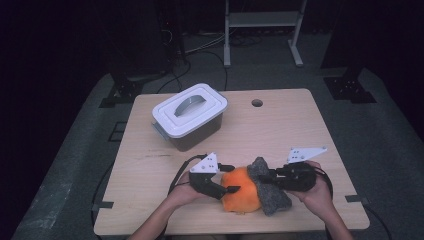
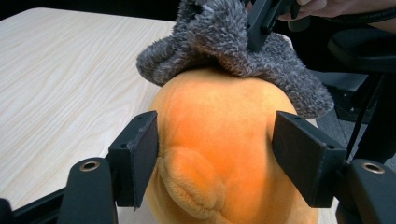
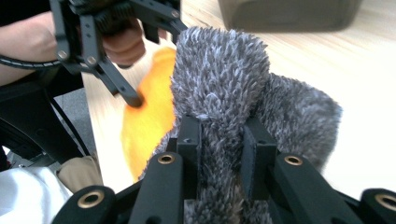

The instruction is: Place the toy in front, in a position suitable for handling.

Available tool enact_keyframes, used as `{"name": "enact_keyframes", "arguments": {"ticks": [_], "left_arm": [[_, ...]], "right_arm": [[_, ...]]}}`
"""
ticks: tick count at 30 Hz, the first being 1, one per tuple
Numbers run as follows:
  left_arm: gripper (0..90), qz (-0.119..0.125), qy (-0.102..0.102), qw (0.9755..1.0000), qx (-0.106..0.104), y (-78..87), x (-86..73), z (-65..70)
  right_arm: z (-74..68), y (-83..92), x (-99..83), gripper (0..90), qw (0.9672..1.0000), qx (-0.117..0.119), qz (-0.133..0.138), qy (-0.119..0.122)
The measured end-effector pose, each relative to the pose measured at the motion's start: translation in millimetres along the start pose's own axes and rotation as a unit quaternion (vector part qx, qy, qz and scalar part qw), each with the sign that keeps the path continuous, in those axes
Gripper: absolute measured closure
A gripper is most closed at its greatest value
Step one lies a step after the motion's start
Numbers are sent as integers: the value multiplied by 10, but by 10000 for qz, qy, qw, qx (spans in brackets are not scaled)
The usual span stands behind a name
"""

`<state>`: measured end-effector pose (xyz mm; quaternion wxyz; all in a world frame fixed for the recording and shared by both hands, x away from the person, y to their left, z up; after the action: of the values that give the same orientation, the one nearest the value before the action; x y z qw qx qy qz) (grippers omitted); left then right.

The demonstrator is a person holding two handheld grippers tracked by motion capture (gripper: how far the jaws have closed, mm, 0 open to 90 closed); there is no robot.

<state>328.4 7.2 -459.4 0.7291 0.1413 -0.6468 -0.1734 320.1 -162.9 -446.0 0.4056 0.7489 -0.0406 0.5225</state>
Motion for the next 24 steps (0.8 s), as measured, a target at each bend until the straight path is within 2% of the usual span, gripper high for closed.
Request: {"name": "enact_keyframes", "arguments": {"ticks": [2,4,6,8,10,13,15,18,20,22,24], "left_arm": [[284,-12,94,10000,18,16,8,-11],[240,-73,274,9996,16,12,-1,-19],[224,-126,336,9993,-61,-14,-14,-5],[239,-217,258,9994,-71,-56,-25,9],[305,-283,90,9996,12,-69,-10,15],[388,-209,-125,9995,188,-38,46,-6],[408,-119,-116,9996,227,-12,81,-19],[382,-60,-19,9999,143,12,86,-21],[329,-71,72,9999,103,19,74,-21],[234,-140,245,9996,89,13,40,-28],[175,-213,495,9985,-89,-17,-18,-22]], "right_arm": [[12,3,-27,715,10000,47,-55,-42],[-4,-5,-42,716,9999,63,-98,-11],[-44,-5,-39,716,9999,128,-114,-3],[-96,-19,-19,716,9998,205,-82,21],[-144,-53,-2,716,9997,206,-92,101],[-161,-72,46,717,9998,177,-49,94],[-155,-78,66,717,9998,158,-15,92],[-178,-87,43,718,9996,252,-51,68],[-201,-89,31,717,9994,320,-68,95],[-236,-84,12,717,9991,388,-108,124],[-269,-78,-19,717,9987,465,-160,151]]}}
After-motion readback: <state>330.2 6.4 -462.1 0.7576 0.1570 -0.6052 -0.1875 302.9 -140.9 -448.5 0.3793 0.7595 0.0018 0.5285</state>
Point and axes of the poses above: each handheld gripper's, and its own axes: y roughly backward along the jaws, x roughly out of its top, z roughly to its right, the point moved 8 cm from there along -y, roughly forward along the jaws, and after that the axes turned 13 degrees about -x, right-handed, at the moved point
